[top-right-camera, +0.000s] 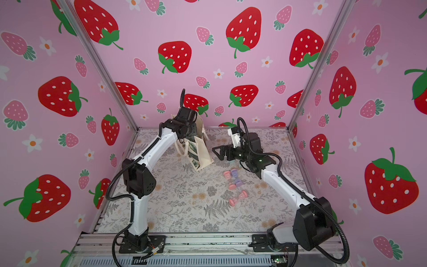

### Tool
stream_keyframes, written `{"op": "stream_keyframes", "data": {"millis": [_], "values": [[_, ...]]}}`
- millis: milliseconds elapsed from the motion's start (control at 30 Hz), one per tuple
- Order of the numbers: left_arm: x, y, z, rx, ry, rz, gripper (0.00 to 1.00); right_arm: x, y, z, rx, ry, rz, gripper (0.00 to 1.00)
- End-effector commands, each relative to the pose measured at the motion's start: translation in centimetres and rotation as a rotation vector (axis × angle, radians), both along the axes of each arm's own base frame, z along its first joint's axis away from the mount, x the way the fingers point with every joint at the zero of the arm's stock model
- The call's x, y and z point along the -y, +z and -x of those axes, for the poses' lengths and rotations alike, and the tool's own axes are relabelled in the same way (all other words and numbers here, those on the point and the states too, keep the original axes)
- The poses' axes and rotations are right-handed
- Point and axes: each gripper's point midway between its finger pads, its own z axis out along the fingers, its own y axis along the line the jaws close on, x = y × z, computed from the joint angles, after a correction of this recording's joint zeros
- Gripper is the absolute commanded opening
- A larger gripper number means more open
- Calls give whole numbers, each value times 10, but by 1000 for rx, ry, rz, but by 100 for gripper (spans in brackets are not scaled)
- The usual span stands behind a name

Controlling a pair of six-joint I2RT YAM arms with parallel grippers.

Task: Put the hourglass into the canvas bag
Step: Place the hourglass in the canvas bag.

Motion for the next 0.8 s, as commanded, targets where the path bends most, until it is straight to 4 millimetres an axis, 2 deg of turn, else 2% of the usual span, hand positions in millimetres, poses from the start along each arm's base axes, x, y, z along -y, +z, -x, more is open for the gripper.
{"op": "stream_keyframes", "data": {"millis": [0,267,433,633,767], "values": [[-8,-25,20,-115,-16,-86,50,0,17,-3,46,1,-26,99],[-12,7,28,-62,-11,-80,56,3,23,0,55,-6,-35,99],[-11,36,40,-8,-21,-58,58,6,24,2,53,-18,-33,99],[-3,71,63,69,-49,-18,61,14,22,8,42,-40,-24,99],[5,92,85,128,-73,27,64,29,12,13,18,-83,-5,99]]}}
